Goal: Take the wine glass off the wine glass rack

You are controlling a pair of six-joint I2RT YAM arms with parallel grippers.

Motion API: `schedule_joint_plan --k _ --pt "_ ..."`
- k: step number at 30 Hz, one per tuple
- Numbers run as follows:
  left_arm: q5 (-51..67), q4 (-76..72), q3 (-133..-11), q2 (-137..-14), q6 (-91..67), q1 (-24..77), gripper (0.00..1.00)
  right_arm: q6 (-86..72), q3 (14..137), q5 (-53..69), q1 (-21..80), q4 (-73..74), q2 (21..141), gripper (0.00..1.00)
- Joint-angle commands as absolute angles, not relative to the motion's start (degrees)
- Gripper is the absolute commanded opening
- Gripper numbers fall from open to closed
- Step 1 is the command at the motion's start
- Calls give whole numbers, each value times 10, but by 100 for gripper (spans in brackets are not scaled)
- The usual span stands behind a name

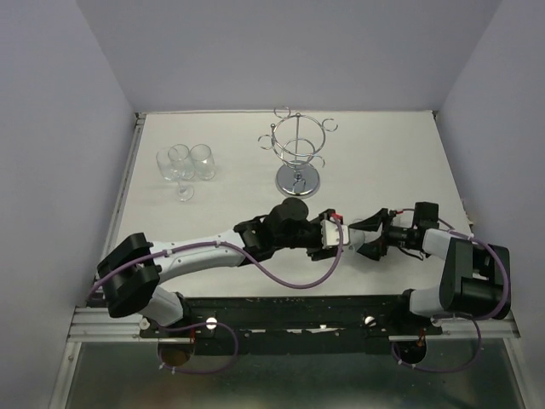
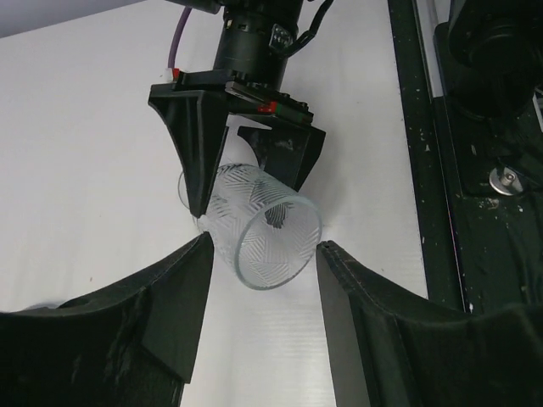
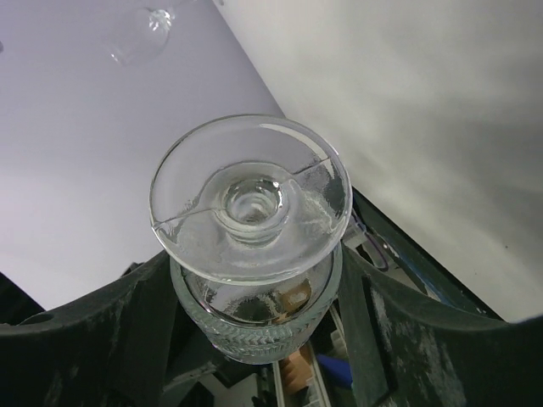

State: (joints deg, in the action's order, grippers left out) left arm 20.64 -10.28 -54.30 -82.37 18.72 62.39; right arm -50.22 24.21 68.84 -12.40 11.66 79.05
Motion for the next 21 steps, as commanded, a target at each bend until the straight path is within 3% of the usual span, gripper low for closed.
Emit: schedule_joint_plan --k 1,9,16,19,21 --pt "151 -168 -555 -866 194 647 67 -542 250 729 -141 77 811 1" --pt "48 -192 -568 -904 241 648 67 -570 253 737 -143 68 806 1" --pt "61 -181 -577 -935 226 639 62 -577 252 738 -148 57 798 1" --pt "66 -193 -577 -943 236 639 58 -579 255 737 -151 61 796 1" --pt "72 -199 -580 -948 250 639 50 -577 252 734 -154 67 797 1"
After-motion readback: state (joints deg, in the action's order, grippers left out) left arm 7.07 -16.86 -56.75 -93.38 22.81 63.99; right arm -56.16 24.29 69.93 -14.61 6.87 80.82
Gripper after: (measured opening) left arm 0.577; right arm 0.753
